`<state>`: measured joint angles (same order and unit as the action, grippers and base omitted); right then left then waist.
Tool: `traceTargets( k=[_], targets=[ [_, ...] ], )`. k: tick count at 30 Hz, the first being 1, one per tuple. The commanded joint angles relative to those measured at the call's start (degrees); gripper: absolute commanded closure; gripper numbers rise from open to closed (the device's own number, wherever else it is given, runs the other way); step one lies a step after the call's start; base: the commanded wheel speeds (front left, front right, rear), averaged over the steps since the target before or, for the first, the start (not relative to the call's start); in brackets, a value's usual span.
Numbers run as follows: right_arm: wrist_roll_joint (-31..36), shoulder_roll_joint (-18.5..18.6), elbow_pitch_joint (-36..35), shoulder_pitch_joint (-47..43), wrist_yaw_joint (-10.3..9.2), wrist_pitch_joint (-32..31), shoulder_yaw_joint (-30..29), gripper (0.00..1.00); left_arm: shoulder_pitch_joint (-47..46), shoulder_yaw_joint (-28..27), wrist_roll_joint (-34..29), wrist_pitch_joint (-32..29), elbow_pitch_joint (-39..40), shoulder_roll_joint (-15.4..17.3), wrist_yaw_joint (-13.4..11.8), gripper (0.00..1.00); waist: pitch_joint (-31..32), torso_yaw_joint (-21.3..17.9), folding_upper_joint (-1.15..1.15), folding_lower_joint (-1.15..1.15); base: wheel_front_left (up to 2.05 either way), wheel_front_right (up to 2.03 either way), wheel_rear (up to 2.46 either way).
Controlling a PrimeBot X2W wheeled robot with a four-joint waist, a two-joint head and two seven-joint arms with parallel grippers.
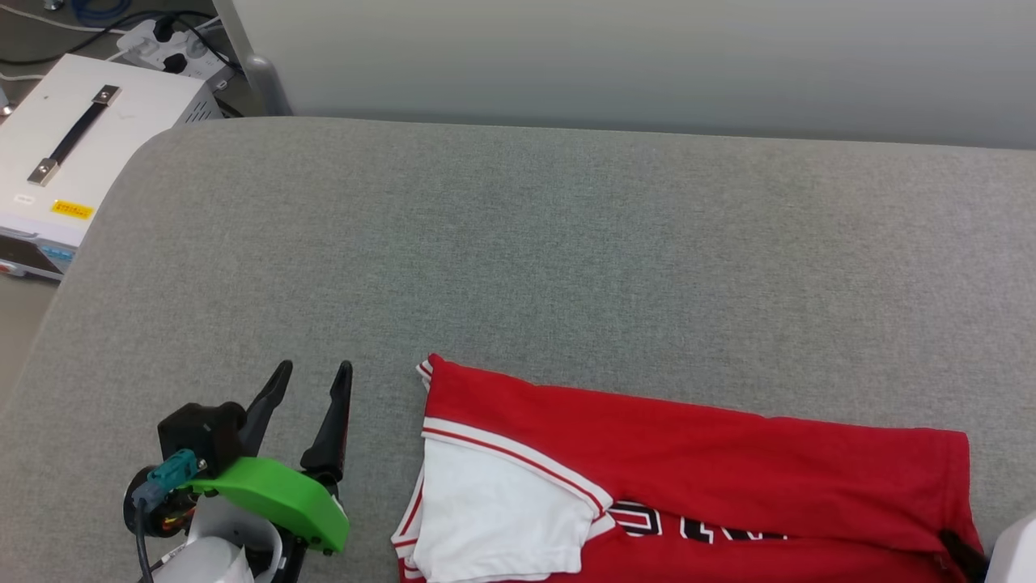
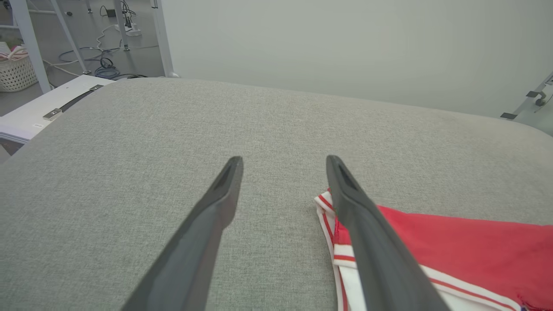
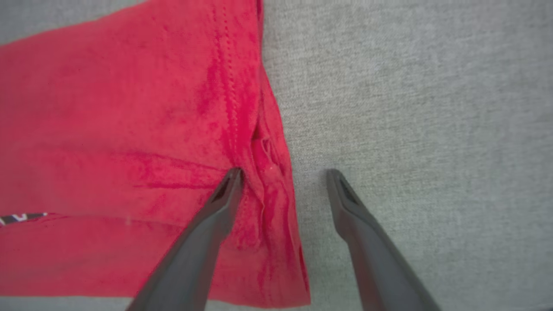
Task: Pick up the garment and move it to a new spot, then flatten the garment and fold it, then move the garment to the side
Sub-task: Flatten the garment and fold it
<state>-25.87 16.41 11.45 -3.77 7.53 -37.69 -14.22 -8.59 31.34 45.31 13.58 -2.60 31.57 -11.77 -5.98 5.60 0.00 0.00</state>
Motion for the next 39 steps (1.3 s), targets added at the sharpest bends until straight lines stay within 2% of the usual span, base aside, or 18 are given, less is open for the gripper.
traceTargets(
  k=[1, 16, 17, 18, 19, 20, 29, 39],
  targets=[
    [0.4, -0.4, 1.2, 0.9, -0.04, 0.5, 0.4, 0.00, -1.2, -0.2, -0.4, 0.4, -0.4, -0.4, 0.4, 0.00, -0.4, 0.3, 0.00, 0.00, 0.00, 0.00, 0.00],
    [-5.1, -2.0, 5.3, 2.3, -0.04, 0.5, 9.8, 0.00, -2.5, 0.1, -0.8, 0.8, -2.3, -1.6, 1.7, 0.00, -1.3, 0.9, 0.00, 0.00, 0.00, 0.00, 0.00],
    [-5.3, -2.0, 5.6, 2.3, -0.04, 0.6, 10.0, 0.07, -2.5, 0.2, -0.8, 0.8, -2.4, -1.7, 1.8, 0.00, -1.2, 0.9, 0.00, 0.00, 0.00, 0.00, 0.00],
    [-5.5, -2.0, 5.9, 2.4, -0.04, 0.8, 10.2, 0.51, -2.5, 0.3, -0.7, 0.7, -2.6, -1.8, 1.9, 0.00, -1.1, 1.0, 0.00, 0.00, 0.00, 0.00, 0.00],
    [-5.6, -2.0, 6.2, 2.4, -0.04, 0.9, 10.4, 0.73, -2.5, 0.5, -0.6, 0.5, -2.8, -1.9, 2.1, 0.00, -1.0, 1.0, 0.00, 0.00, 0.00, 0.00, 0.00],
    [-5.7, -1.7, 6.6, 2.4, -0.04, 1.1, 10.5, 1.00, -2.5, 0.7, -0.7, 0.4, -3.0, -1.9, 2.2, 0.00, -0.9, 1.1, 0.00, 0.00, 0.00, 0.00, 0.00],
    [-7.1, 1.8, 7.5, 2.0, -0.04, 6.3, 10.5, 1.00, -1.8, 1.5, -0.2, 0.5, -4.4, -2.9, 2.6, 0.00, 0.8, 0.8, 0.00, 0.00, 0.00, 0.00, 0.00],
    [-6.1, 7.3, 8.3, 2.2, -0.04, 13.0, 6.2, 1.00, -1.0, 2.0, -0.1, 0.7, -5.3, -3.6, 3.0, 0.00, 3.2, -0.2, 0.00, 0.00, 0.00, 0.00, 0.00]
  ],
)
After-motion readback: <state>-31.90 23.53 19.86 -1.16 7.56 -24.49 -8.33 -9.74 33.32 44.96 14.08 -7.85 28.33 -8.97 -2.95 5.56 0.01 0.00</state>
